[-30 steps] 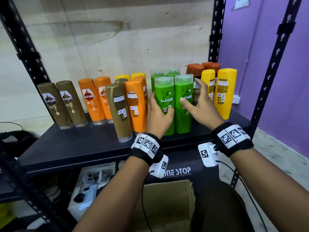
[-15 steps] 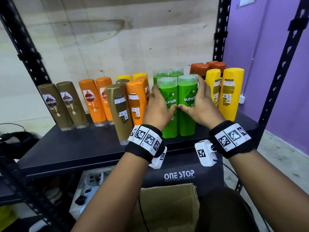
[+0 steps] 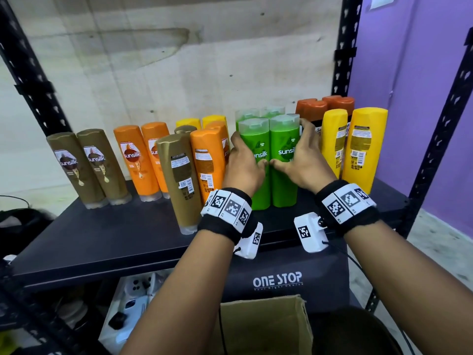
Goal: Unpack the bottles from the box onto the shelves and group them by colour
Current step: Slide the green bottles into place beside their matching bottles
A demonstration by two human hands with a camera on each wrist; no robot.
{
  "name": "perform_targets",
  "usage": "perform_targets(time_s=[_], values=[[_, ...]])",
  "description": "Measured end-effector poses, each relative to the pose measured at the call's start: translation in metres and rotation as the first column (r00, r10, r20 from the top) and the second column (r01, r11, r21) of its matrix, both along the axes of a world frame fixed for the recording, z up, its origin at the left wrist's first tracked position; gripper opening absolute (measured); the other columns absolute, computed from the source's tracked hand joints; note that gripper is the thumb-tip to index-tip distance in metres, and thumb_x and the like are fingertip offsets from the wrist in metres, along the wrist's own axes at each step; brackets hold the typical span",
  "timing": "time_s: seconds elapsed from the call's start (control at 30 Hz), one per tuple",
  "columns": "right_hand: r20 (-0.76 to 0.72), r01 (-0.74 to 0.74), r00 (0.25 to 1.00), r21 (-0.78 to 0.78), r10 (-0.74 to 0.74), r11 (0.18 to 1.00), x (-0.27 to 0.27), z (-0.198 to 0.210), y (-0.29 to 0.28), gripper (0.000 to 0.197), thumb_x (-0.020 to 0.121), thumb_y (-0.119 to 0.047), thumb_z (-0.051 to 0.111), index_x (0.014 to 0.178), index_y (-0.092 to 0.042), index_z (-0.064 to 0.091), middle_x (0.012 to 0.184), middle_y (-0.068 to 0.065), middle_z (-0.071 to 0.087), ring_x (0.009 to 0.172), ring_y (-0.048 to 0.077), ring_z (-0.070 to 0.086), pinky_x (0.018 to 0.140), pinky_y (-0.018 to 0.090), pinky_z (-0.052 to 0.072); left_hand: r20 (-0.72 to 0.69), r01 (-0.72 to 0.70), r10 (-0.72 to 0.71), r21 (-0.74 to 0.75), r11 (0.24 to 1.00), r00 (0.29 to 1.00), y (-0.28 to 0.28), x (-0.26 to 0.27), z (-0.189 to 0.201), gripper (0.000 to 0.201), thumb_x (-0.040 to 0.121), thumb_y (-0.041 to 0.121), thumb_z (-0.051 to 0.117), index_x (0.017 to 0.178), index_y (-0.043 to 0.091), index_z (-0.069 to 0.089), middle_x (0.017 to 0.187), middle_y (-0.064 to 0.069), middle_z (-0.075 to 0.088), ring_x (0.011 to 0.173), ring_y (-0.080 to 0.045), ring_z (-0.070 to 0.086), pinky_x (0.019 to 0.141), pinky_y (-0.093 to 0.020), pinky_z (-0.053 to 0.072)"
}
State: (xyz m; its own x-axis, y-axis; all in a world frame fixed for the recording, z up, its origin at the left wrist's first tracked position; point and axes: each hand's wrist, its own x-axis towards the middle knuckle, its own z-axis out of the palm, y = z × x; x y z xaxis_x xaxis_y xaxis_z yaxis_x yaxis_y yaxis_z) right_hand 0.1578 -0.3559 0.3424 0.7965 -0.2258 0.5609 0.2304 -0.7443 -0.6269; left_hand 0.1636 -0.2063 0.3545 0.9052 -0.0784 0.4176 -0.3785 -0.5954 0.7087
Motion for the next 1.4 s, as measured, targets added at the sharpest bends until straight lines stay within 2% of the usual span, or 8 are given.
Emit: perform_targets(time_s=[0.13,0.4,0.63,0.77,0.93,1.13,1.3,1.4], values=[[-0.045,-0.001,0.999,0.006,0.001,1.000,0.017,0.001,-0.003,0.104,0.080,-0.028,0.085,0.154,-0.016,0.013,0.154,0.013,0.026,0.136,0.029,0.044,0.108,0.030,0.035,-0.039,-0.017,0.017,-0.002,1.000,0.999,-0.004,0.012,0.002,0.085,0.093,0.016,0.070,0.154,0.012,0.012,0.143,-0.019,0.052,0.131,-0.036,0.053,0.109,-0.047,0.046],[-0.103,-0.018,0.994,0.033,0.021,0.999,0.034,0.005,-0.004,0.103,0.082,-0.030,0.083,0.154,-0.013,0.012,0.152,0.016,0.028,0.136,0.033,0.044,0.115,0.037,0.035,-0.070,-0.039,0.038,-0.008,0.999,0.997,-0.012,0.028,0.002,0.084,0.095,0.014,0.065,0.154,0.012,0.005,0.137,-0.022,0.054,0.123,-0.039,0.058,0.103,-0.050,0.050],[-0.136,-0.026,0.990,0.070,0.035,0.997,0.043,0.006,-0.001,0.102,0.085,-0.027,0.081,0.155,-0.014,0.008,0.156,0.016,0.029,0.139,0.032,0.042,0.118,0.039,0.035,-0.083,-0.066,0.067,0.017,0.998,0.994,-0.016,0.039,0.001,0.087,0.097,0.017,0.063,0.156,0.012,-0.001,0.144,-0.023,0.046,0.132,-0.042,0.050,0.111,-0.051,0.042],[-0.149,-0.042,0.987,0.074,0.052,0.996,0.047,0.006,-0.002,0.099,0.087,-0.026,0.079,0.154,-0.015,0.007,0.153,0.013,0.039,0.135,0.030,0.048,0.113,0.037,0.039,-0.092,-0.066,0.068,0.021,0.998,0.993,-0.017,0.045,0.001,0.090,0.096,0.017,0.063,0.157,0.011,-0.004,0.146,-0.023,0.045,0.134,-0.040,0.048,0.112,-0.049,0.041],[-0.180,-0.034,0.983,0.065,0.045,0.997,0.055,0.005,-0.002,0.098,0.089,-0.028,0.076,0.154,-0.016,0.004,0.146,0.015,0.049,0.126,0.033,0.057,0.106,0.037,0.043,-0.102,-0.070,0.068,-0.015,0.997,0.992,-0.019,0.051,0.001,0.091,0.095,0.014,0.063,0.157,0.013,-0.004,0.145,-0.019,0.045,0.135,-0.036,0.048,0.113,-0.045,0.041],[-0.192,-0.016,0.981,0.079,0.031,0.997,0.061,0.003,-0.004,0.098,0.090,-0.030,0.075,0.155,-0.019,0.002,0.140,0.014,0.055,0.119,0.032,0.060,0.092,0.029,0.041,-0.110,-0.068,0.062,-0.051,0.996,0.992,-0.020,0.056,-0.001,0.090,0.096,0.013,0.061,0.158,0.016,-0.005,0.145,-0.017,0.046,0.134,-0.034,0.049,0.113,-0.043,0.040],[-0.193,-0.011,0.981,0.085,0.027,0.996,0.063,0.002,-0.005,0.097,0.091,-0.030,0.075,0.155,-0.020,0.002,0.140,0.015,0.055,0.120,0.033,0.060,0.091,0.029,0.040,-0.122,-0.066,0.060,-0.049,0.997,0.991,-0.021,0.058,-0.002,0.092,0.097,0.013,0.061,0.158,0.017,-0.006,0.148,-0.016,0.044,0.136,-0.033,0.048,0.112,-0.040,0.039],[-0.203,-0.007,0.979,0.085,0.024,0.996,0.064,0.003,-0.005,0.097,0.091,-0.030,0.075,0.155,-0.021,0.002,0.141,0.015,0.054,0.121,0.033,0.059,0.097,0.032,0.043,-0.118,-0.069,0.062,-0.052,0.996,0.991,-0.021,0.059,-0.002,0.092,0.097,0.013,0.061,0.159,0.017,-0.007,0.147,-0.016,0.044,0.136,-0.033,0.047,0.112,-0.039,0.039]])
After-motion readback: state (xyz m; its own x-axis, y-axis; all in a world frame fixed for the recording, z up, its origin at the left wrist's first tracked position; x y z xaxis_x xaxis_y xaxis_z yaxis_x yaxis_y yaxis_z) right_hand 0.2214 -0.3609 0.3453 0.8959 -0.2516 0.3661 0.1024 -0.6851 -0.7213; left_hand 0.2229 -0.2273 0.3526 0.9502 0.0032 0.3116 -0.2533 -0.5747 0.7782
